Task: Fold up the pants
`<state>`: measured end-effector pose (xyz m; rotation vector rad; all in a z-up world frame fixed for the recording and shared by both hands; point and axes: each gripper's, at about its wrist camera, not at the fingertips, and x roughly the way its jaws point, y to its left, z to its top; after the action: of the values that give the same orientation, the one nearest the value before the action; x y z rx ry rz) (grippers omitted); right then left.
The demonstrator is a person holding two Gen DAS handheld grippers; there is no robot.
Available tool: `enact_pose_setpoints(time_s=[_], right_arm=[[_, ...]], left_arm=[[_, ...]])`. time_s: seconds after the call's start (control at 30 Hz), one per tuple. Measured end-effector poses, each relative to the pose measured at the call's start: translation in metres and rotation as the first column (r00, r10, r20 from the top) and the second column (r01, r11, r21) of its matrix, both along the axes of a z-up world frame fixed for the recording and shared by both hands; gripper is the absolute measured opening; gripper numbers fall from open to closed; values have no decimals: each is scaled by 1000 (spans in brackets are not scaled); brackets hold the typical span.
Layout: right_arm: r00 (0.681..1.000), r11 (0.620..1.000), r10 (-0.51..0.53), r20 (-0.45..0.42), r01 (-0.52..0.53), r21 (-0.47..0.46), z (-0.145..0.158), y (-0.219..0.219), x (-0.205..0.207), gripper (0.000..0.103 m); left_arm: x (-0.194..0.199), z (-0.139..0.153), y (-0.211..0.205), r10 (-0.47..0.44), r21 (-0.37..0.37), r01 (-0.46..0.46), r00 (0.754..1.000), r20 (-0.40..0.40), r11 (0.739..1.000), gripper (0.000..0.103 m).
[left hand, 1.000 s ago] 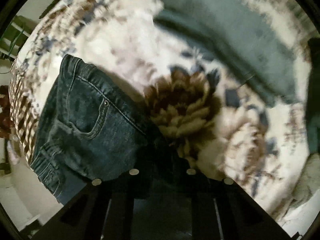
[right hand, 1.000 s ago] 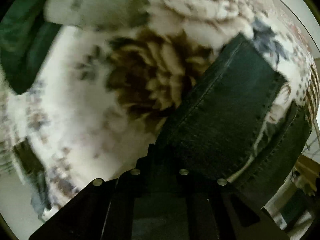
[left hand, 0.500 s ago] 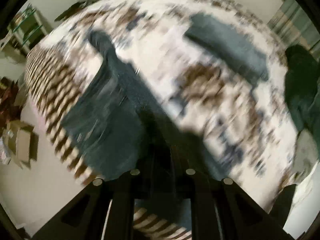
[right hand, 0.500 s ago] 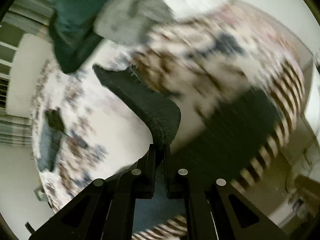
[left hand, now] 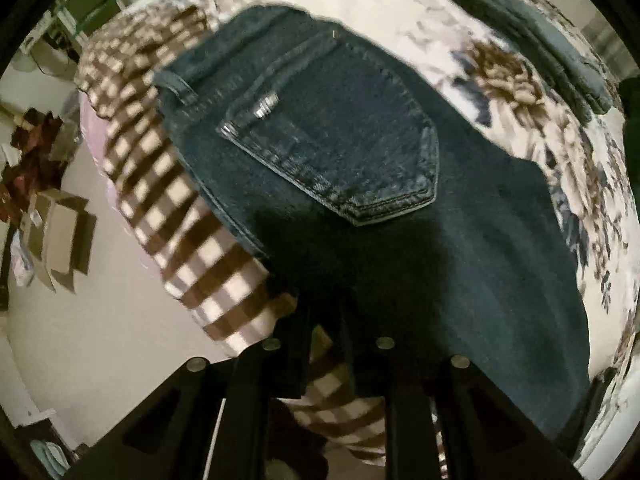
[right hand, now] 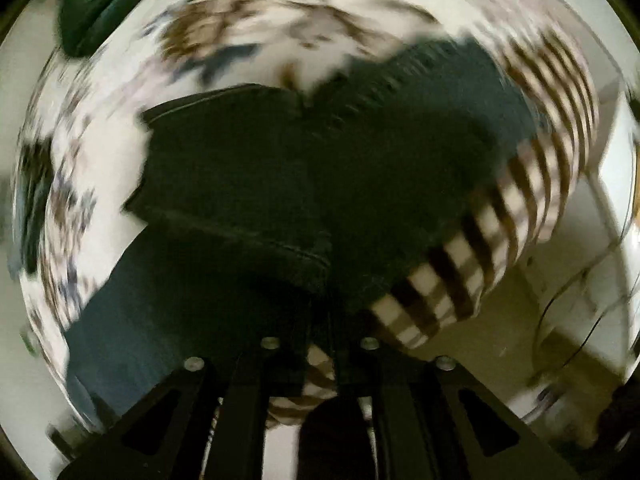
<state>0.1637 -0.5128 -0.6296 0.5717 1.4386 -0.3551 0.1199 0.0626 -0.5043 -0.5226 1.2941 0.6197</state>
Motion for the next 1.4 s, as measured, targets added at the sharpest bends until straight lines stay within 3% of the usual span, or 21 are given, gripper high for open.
enact_pose_setpoints(time_s=[0.07, 0.2, 0.3, 0.43, 0.5, 0.53, 0.57, 0.6, 0.63, 0.73, 0.8, 0.83, 0.87, 0.9, 0.97, 1.13, 1.2, 1.27, 1.3, 1.37, 1.4], right_arm=[[994, 989, 106, 35, -101, -110, 23, 15, 6, 52], [933, 900, 356, 51, -328, -287, 41, 60, 30, 71], [852, 783, 524, -19, -490, -383, 13, 102, 68, 75], [798, 690, 595, -91, -566, -451, -21, 123, 99, 75], [804, 701, 588, -90, -562, -439, -31, 118, 105, 71], [815, 715, 575, -73, -543, -441, -29, 112, 103, 64], [835, 741, 549, -42, -510, -438, -26, 102, 100, 36], [868, 781, 496, -15, -454, -428, -22, 86, 95, 17], [908, 830, 418, 25, -371, -417, -15, 63, 87, 15], [979, 931, 155, 131, -101, -350, 7, -14, 50, 13], [986, 965, -20, 163, 62, -256, 10, -61, 22, 13], [976, 980, -129, 174, 153, -130, 5, -89, 5, 15], [958, 971, -238, 163, 239, 8, -6, -115, -13, 25], [944, 955, -297, 141, 291, 63, -12, -130, -23, 40], [898, 906, -414, 152, 390, 164, -17, -155, -50, 47], [827, 834, -517, 222, 428, 349, -18, -169, -71, 47], [830, 828, -514, 216, 415, 377, -24, -158, -63, 47], [856, 851, -485, 181, 413, 324, -33, -147, -48, 47], [860, 857, -476, 186, 405, 319, -38, -141, -41, 39], [882, 890, -440, 170, 403, 212, -35, -129, -33, 5], [888, 904, -424, 178, 402, 147, -30, -126, -32, 5]], left_arm=[[-5, 14, -5, 0, 39, 0, 1000, 14, 999, 20], [-9, 29, -10, -12, 117, 10, 1000, 16, 993, 77], [-12, 22, -11, -31, 149, 36, 999, -31, 988, 79], [-6, 17, -29, -103, 158, 114, 992, -76, 981, 79], [-2, 17, -37, -149, 170, 162, 985, -91, 972, 79], [0, 18, -44, -176, 177, 192, 979, -100, 965, 79], [2, 17, -52, -205, 178, 222, 973, -108, 959, 79], [4, 17, -59, -230, 180, 249, 966, -119, 952, 79], [6, 17, -64, -248, 180, 269, 960, -131, 946, 79], [11, 14, -78, -282, 166, 305, 948, -148, 938, 79], [14, 15, -84, -290, 164, 312, 946, -148, 936, 79], [15, 14, -87, -296, 161, 318, 944, -147, 934, 79], [16, 12, -91, -304, 157, 326, 941, -149, 932, 79], [17, 10, -94, -309, 154, 331, 939, -152, 931, 79], [18, 5, -100, -319, 141, 341, 935, -158, 930, 79], [15, 1, -108, -320, 126, 341, 934, -160, 932, 79], [14, 1, -107, -317, 126, 339, 934, -162, 932, 79], [11, -1, -102, -309, 124, 330, 937, -163, 936, 79], [10, -2, -99, -302, 124, 323, 939, -166, 938, 79], [6, -3, -89, -280, 118, 301, 945, -167, 946, 79], [3, -3, -84, -267, 116, 288, 949, -164, 951, 79]])
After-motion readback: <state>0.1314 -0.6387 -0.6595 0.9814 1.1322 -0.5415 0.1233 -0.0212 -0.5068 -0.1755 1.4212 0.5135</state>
